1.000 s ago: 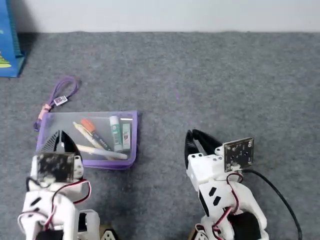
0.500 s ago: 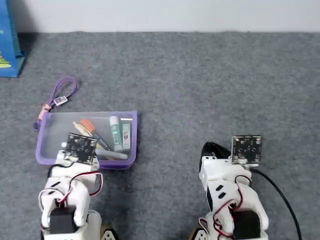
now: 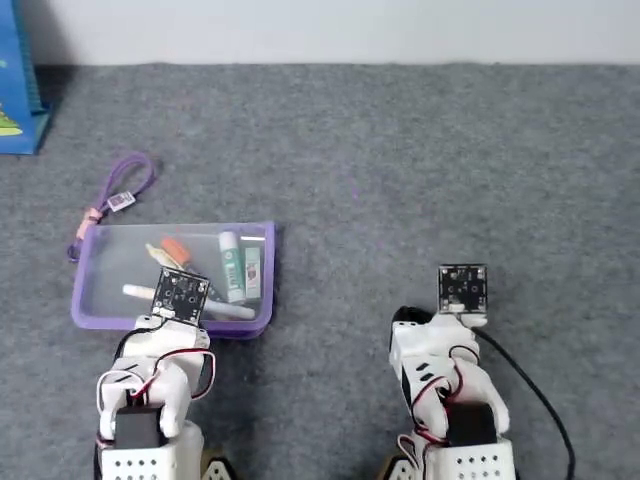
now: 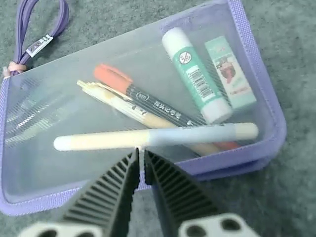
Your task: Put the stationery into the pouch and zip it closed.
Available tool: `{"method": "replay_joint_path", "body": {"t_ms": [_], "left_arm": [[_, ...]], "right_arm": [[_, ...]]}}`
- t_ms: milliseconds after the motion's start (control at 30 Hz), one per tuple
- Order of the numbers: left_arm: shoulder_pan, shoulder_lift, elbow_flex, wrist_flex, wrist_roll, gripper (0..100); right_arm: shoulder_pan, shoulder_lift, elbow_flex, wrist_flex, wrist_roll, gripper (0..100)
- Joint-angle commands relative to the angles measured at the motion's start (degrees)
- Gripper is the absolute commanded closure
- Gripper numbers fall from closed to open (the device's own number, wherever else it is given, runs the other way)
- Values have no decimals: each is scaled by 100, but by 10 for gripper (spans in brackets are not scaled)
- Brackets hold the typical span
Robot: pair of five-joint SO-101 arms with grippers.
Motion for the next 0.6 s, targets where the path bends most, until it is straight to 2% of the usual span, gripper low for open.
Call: {"method": "replay_joint_path", "body": {"t_ms": [0, 267, 567], "left_arm": [[-9, 26, -40, -176, -97, 981], [-9, 35, 31, -211, -88, 981], [-18, 35, 31, -211, -70, 981]], "right_arm": [[40, -110, 105, 145, -9, 989], [40, -110, 105, 673, -9, 987], [40, -66, 105, 708, -26, 989]]}}
